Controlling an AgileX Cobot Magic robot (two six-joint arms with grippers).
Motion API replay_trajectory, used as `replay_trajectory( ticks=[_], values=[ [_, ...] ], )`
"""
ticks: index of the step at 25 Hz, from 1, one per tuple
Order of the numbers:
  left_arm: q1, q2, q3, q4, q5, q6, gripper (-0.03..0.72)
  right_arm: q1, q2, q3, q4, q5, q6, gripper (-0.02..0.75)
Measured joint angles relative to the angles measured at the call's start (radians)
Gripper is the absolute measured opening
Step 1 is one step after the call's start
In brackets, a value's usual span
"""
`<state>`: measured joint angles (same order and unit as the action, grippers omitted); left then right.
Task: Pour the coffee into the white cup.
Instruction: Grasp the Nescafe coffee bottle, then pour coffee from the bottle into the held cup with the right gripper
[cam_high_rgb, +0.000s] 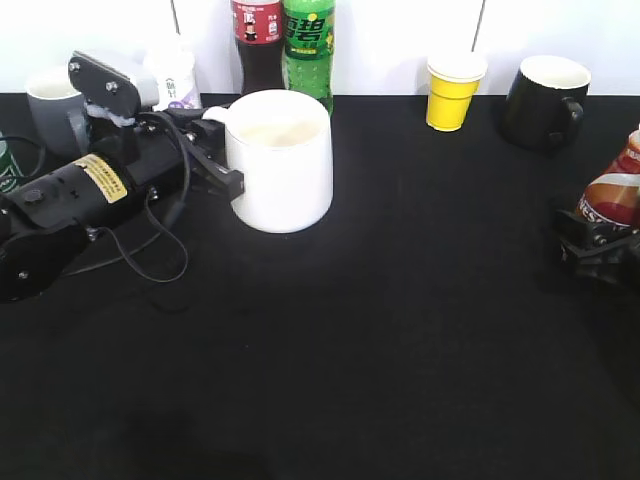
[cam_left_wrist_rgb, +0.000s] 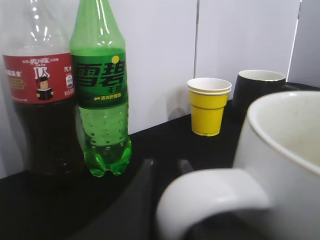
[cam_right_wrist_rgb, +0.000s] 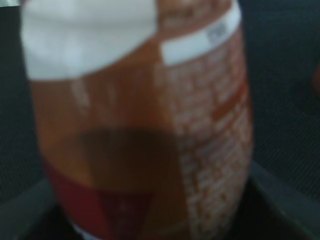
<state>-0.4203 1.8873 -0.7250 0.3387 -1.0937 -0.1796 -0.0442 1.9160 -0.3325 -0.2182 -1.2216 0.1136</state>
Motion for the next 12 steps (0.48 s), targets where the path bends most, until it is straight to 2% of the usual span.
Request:
replay_trajectory(
  ticks=[3,7,9,12],
  values=[
    [0.0,0.0,0.0,0.01,0.0,-0.001,0.078,-0.001,-0.004,0.0,-0.041,0.001,-0.001,0.529],
    [-0.019,0.0,-0.028,0.125,0.003,-0.055,0.078,0.002,-0.165,-0.018,-0.194,0.052,-0.029,0.529],
    [-0.081,0.0,-0.053,0.13,0.011,-0.065,0.078,0.026,-0.284,-0.052,-0.294,0.094,-0.034,0.529],
    [-0.2,0.0,-0.097,0.141,0.068,-0.067,0.078,0.087,-0.441,-0.123,-0.354,0.286,-0.084,0.529]
  ],
)
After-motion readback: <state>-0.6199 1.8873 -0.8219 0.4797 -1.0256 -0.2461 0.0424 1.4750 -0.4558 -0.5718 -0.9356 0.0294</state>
